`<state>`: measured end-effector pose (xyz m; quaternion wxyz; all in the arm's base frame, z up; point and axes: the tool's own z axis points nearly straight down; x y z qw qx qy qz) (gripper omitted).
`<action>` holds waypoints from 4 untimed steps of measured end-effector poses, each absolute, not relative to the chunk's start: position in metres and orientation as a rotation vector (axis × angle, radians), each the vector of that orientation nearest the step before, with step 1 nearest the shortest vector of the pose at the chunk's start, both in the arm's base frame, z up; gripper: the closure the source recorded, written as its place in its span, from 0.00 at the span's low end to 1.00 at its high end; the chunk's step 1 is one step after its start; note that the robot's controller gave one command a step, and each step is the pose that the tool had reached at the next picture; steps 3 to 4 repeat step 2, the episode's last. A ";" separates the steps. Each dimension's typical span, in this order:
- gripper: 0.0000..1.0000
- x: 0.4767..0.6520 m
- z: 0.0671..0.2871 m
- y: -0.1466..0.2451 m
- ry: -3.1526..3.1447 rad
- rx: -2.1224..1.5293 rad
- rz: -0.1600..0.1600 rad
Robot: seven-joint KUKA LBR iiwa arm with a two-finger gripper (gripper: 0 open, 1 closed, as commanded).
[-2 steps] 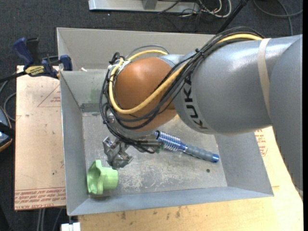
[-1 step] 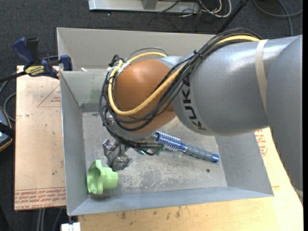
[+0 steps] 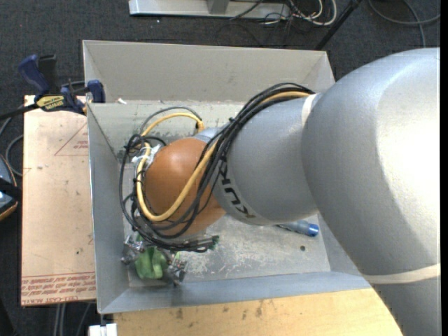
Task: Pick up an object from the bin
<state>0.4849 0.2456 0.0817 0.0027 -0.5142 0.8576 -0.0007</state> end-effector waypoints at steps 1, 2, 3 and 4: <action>1.00 0.483 0.082 0.246 2.696 -1.611 0.002; 1.00 0.491 0.246 0.244 2.670 -1.633 0.000; 1.00 0.491 0.246 0.244 2.670 -1.633 0.000; 1.00 0.491 0.246 0.244 2.670 -1.633 0.000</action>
Offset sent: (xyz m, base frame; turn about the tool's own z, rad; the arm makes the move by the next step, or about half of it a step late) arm 0.0000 0.0000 0.0000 0.0000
